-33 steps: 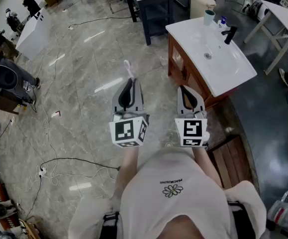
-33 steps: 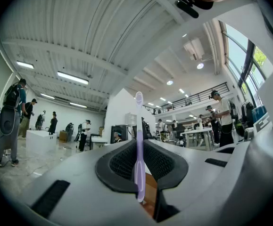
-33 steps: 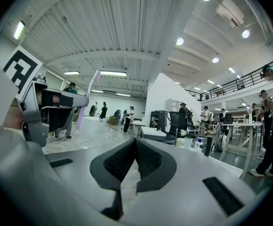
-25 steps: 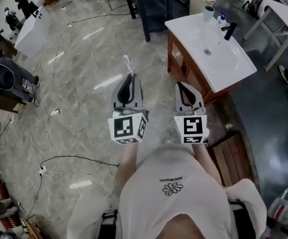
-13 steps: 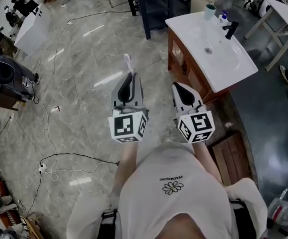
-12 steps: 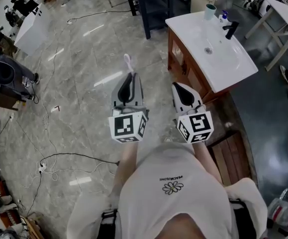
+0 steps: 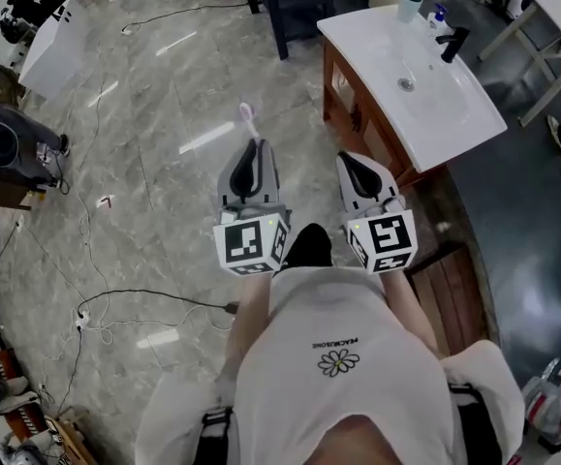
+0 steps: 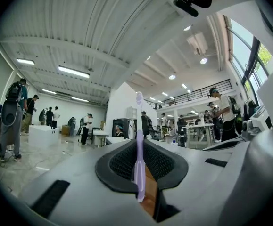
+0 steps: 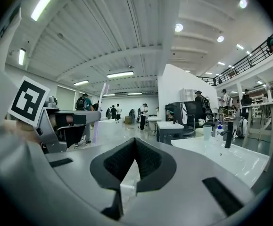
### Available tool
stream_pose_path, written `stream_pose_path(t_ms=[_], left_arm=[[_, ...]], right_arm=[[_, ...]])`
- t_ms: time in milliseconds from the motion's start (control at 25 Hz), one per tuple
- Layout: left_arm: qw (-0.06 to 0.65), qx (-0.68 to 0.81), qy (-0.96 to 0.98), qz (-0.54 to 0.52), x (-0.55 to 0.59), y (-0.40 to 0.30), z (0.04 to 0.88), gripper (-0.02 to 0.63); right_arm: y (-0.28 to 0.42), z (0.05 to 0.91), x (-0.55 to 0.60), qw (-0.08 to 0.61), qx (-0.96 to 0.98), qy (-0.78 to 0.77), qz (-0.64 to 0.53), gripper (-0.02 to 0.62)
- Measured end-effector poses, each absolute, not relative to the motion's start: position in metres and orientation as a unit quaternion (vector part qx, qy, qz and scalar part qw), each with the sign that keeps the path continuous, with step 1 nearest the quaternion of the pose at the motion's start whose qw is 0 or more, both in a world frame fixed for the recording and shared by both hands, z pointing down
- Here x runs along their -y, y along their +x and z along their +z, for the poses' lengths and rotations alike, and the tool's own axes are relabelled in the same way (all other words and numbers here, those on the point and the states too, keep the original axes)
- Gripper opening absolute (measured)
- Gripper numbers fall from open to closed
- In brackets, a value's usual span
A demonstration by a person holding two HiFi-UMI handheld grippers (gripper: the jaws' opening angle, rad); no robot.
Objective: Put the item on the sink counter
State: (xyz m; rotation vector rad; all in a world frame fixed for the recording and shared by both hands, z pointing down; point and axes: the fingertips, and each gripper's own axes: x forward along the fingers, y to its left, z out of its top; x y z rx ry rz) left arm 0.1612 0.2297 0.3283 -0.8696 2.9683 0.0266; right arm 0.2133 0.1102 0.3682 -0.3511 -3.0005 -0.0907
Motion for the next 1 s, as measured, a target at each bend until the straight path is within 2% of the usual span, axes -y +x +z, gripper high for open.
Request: stream_pose_path(t_ms=[360,1000], left_arm=[[0.018,-0.961,-0.274,0.029,-0.227,0.113,0.339,0.054],[0.007,-0.953,-0.296,0.057,-0.211,-0.081,0.341,0.054]], right_arm=[[0.170,0.377,-0.091,0.058,0.992,-0.115,0.002,0.011],[-0.009,0.375,-0.084,0.055,0.994,-0.099,0.004,0.011]])
